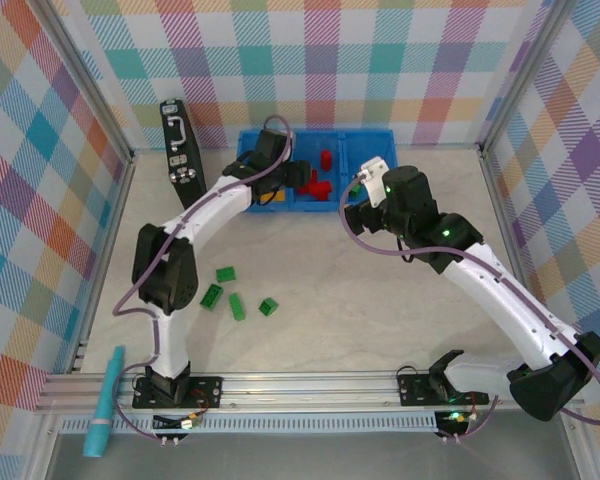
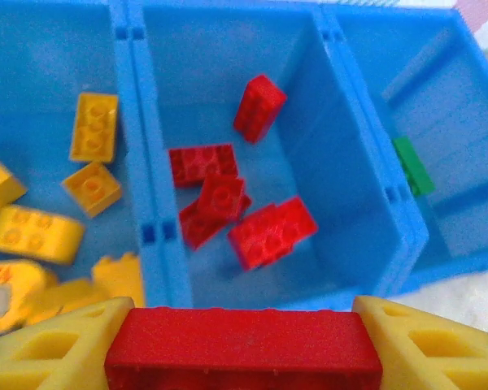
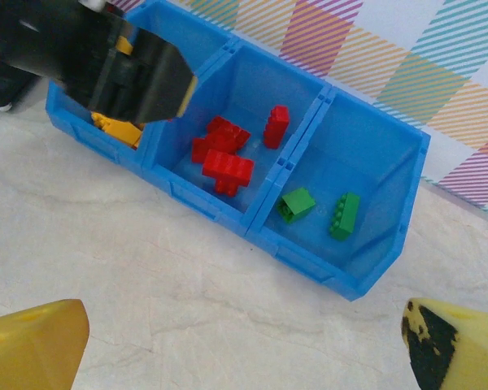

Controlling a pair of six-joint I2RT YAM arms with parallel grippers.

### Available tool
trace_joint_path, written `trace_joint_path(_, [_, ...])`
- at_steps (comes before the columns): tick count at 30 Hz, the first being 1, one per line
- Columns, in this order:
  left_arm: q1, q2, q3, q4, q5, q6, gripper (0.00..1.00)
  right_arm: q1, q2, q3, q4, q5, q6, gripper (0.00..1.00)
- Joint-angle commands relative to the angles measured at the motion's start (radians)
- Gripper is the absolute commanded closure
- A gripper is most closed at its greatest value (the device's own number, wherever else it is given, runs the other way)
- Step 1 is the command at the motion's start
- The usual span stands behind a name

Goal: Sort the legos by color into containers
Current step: Place the lego in the container.

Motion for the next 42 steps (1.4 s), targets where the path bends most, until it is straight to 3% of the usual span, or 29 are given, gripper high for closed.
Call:
trace_joint_path(1, [-0.004,0.105,0.078,0.13,0.033,-0.063,0.39,0.001,-0.021,-0.014,0.043,0.019,-0.022,0.01])
trace_joint_path(9, [-0.014,0.226,0.171,0.256,0.048,-0.108,0.39,0.001,-0.018,-0.036,0.064,0.03,-0.033,0.01])
trace_joint_path(24, [-0.016,0.321,0.193,0.228,0.042,-0.13,0.32,0.001,0.02,-0.028,0.069,0.026,-0.036,0.01])
trace_joint_path(42, [-0.042,0.382,0.193,0.219,0.05,-0.173,0.3,0.0,0.025,-0.04,0.086,0.037,-0.03,0.01])
